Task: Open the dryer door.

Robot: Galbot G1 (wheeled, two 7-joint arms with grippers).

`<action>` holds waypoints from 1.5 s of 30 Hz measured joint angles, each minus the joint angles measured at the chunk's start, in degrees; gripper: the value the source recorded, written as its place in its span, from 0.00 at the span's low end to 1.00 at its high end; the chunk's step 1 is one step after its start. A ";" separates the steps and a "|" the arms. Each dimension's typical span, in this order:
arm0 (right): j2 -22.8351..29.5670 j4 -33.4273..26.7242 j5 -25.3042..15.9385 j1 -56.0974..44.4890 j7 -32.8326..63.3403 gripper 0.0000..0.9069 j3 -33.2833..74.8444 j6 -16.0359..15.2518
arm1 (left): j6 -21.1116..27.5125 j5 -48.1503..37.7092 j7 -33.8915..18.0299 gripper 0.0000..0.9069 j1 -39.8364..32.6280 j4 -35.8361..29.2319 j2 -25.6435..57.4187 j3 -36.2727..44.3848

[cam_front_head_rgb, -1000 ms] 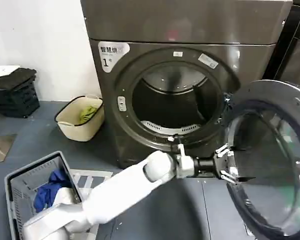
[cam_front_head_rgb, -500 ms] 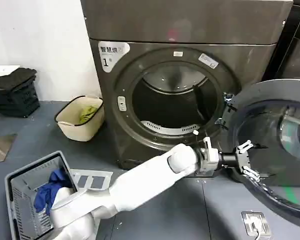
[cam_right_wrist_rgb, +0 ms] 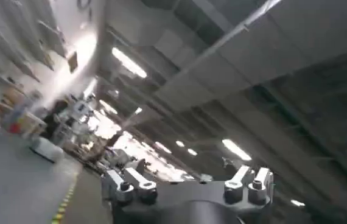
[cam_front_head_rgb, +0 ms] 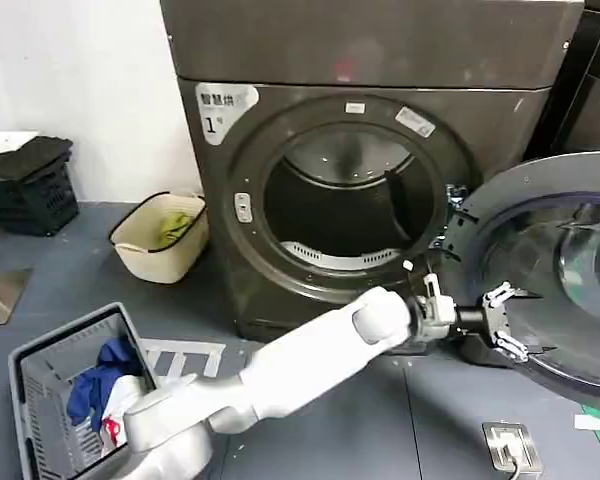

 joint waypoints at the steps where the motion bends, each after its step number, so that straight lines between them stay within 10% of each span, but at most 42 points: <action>1: 0.00 -0.42 -0.37 -0.06 0.09 1.00 0.23 0.43 | 0.15 0.01 0.00 1.00 0.00 0.00 0.00 -0.04; 16: 0.00 -1.82 6.44 -0.12 -2.79 1.00 -0.80 0.57 | 8.92 -1.37 1.61 1.00 4.12 -16.28 0.66 -2.02; 28: -2.59 -2.20 9.00 0.03 -4.65 1.00 -3.09 0.88 | 8.48 -1.94 1.46 1.00 8.89 -35.05 21.17 -5.06; 45: -6.55 -4.51 8.79 1.63 -6.23 1.00 -8.79 2.62 | 2.08 7.64 2.32 1.00 20.61 -44.53 45.32 -16.77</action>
